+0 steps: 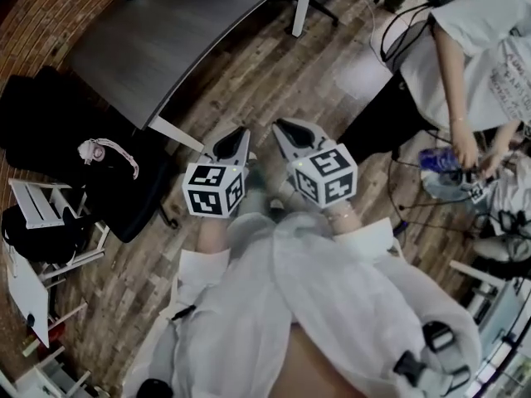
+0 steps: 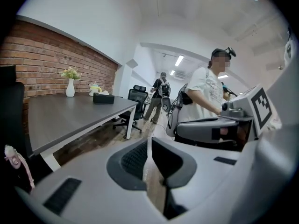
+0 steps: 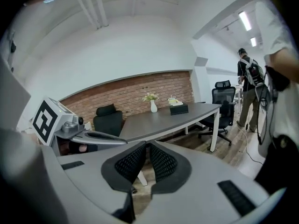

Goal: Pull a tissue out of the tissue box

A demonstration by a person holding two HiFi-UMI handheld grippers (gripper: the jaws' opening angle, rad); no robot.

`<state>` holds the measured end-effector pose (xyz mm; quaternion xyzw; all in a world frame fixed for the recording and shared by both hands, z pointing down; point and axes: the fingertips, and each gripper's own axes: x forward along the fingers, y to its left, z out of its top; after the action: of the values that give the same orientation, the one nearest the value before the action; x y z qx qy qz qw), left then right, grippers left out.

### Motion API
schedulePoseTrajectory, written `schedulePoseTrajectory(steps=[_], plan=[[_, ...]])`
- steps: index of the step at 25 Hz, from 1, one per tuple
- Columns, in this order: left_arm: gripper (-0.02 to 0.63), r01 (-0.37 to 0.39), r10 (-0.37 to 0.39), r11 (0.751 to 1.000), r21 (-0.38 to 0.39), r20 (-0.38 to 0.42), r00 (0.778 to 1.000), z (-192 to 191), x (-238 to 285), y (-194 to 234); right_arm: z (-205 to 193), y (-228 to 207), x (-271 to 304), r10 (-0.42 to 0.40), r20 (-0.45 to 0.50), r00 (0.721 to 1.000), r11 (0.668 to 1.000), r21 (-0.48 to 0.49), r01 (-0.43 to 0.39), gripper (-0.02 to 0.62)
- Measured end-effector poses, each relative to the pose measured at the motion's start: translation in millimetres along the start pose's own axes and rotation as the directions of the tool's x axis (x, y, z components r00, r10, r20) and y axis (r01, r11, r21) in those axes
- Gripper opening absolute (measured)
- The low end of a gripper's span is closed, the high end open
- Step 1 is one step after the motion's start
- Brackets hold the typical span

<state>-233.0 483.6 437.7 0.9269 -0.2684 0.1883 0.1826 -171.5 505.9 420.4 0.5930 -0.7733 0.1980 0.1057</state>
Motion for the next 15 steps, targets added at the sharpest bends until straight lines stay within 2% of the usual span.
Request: schedulePoseTrajectory(steps=[1,3,6,15], plan=[[0.013,0.0,0.0,1.0,0.0,-0.003,1.0,0.0,3.0,2.5,-0.3,-0.4,3.9,0.003,-0.001,1.0,1.0,0.0,-0.003,0.006],[0.064,0.006,-0.006,1.0,-0.004,-0.006,1.0,1.7,9.5,9.5,0.5,-1.2,13.9,0.008,-0.007,1.0,1.0,-0.002,-0.008,0.032],[0.064,0.016,-0.016,1.0,-0.008,-0.004,1.0,10.4,21.2,27.3,7.4,-4.8,34.2,0.013,-0.017,1.0,1.0,0.001,-0.013,0.071],[0.064,0.042,-0.042,0.999,0.005,0.013,0.999,68.9,74.6,102.0,56.6,-39.5,123.1,-0.003,-0.017,1.0,1.0,-0.015,0.003,0.081]])
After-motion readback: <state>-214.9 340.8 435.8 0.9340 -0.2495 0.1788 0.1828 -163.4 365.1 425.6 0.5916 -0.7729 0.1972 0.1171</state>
